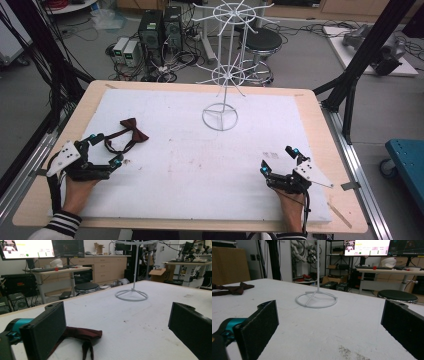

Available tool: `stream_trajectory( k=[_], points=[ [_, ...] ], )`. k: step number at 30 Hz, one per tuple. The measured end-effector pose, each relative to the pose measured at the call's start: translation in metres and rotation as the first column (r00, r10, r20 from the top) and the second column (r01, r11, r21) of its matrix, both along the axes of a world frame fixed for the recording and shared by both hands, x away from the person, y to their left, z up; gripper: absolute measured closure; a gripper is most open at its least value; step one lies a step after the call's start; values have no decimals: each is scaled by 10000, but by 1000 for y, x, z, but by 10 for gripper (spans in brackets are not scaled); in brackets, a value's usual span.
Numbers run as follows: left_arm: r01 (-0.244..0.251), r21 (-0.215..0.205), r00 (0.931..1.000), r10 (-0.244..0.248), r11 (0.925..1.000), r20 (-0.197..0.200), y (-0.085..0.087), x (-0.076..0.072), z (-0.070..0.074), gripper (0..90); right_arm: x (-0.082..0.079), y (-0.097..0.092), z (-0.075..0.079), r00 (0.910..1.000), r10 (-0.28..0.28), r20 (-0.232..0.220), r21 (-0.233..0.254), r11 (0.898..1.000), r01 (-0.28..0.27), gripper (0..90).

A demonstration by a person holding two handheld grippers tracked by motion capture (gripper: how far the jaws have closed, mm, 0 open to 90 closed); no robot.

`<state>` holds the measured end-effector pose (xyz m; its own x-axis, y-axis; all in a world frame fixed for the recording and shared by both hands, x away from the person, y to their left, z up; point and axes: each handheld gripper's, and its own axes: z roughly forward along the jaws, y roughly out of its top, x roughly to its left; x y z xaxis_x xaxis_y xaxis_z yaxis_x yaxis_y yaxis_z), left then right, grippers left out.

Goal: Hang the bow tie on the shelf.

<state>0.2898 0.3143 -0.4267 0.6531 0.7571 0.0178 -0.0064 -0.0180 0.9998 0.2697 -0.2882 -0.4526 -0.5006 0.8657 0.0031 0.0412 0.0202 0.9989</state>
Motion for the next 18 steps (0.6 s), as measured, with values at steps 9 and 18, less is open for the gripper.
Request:
stream_trajectory(
  k=[9, 18],
  points=[
    [196, 1266, 9987, -135, 9918, -495, 12, 19, 27, 17, 0, 0, 0, 10000, -2, -7, 5, 10000, 2, 5],
    [528, 2073, 9963, -375, 9768, -774, 16, 38, 49, 17, 0, 0, 0, 10000, -11, -6, -16, 10000, 11, 5]
  ],
)
